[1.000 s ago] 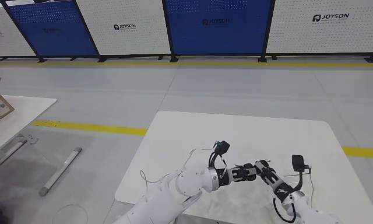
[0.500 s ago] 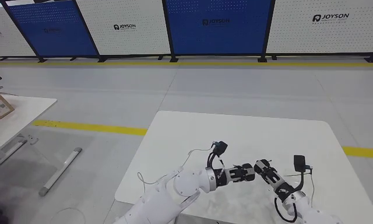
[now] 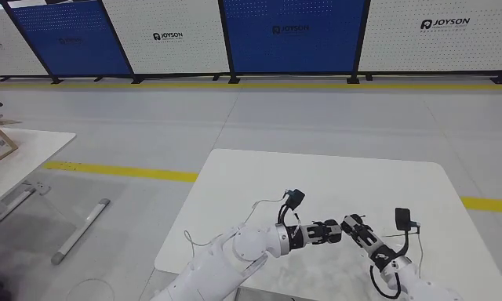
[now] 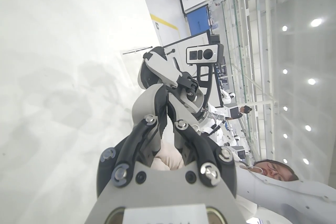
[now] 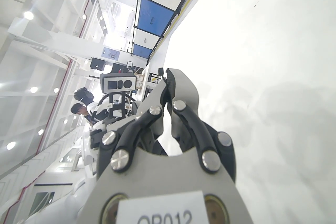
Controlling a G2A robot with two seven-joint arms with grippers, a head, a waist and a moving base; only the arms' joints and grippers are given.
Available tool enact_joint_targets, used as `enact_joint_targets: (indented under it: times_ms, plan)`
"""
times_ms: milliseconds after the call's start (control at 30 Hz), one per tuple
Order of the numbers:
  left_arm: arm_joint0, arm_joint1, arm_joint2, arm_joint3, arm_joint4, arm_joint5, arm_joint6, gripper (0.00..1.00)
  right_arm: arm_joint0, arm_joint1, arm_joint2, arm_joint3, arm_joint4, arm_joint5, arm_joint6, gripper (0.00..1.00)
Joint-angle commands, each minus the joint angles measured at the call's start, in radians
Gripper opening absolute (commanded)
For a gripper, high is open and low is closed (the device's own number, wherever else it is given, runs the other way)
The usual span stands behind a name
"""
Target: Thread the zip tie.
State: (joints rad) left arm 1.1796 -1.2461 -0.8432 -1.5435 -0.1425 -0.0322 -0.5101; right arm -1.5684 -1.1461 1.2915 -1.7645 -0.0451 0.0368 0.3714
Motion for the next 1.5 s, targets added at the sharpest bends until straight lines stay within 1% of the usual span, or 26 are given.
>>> enact_joint_targets:
  times_ms: [0, 133, 333, 567, 767, 867, 967, 1133, 1333, 1467]
  plan:
    - [-0.002, 0.000, -0.002, 0.003, -0.005, -0.005, -0.002, 0.00, -0.002, 0.000, 0.002, -0.002, -0.001, -0.001, 0.001, 0.00]
    - [-0.002, 0.001, -0.007, 0.006, -0.026, -0.016, -0.013, 0.00, -0.006, -0.001, 0.005, -0.004, 0.000, -0.003, -0.001, 0.00]
    - [0.001, 0.004, -0.016, 0.008, -0.037, -0.018, -0.024, 0.00, -0.008, -0.002, 0.007, -0.005, 0.001, -0.002, -0.005, 0.00]
    - [0.006, 0.009, -0.021, 0.001, -0.004, 0.011, -0.004, 0.00, -0.012, -0.002, 0.009, -0.017, -0.008, 0.005, -0.006, 0.00]
    - [0.012, 0.013, -0.027, -0.010, 0.001, 0.020, -0.003, 0.00, -0.014, -0.003, 0.010, -0.019, -0.006, 0.008, -0.011, 0.00]
    - [0.015, 0.015, -0.032, -0.016, -0.010, 0.016, -0.019, 0.00, -0.014, -0.003, 0.010, -0.019, -0.006, 0.008, -0.011, 0.00]
    - [0.017, 0.017, -0.035, -0.017, -0.010, 0.016, -0.021, 0.00, -0.014, -0.003, 0.010, -0.019, -0.006, 0.008, -0.011, 0.00]
    - [0.018, 0.018, -0.038, -0.013, -0.026, 0.009, -0.036, 0.00, -0.014, -0.003, 0.010, -0.019, -0.006, 0.008, -0.011, 0.00]
    - [0.019, 0.020, -0.039, -0.014, -0.029, 0.006, -0.040, 0.00, -0.015, -0.004, 0.007, -0.017, -0.007, 0.006, -0.014, 0.00]
    - [0.019, 0.021, -0.036, -0.016, -0.030, 0.004, -0.042, 0.00, -0.009, -0.004, 0.004, -0.013, -0.009, 0.003, 0.005, 0.00]
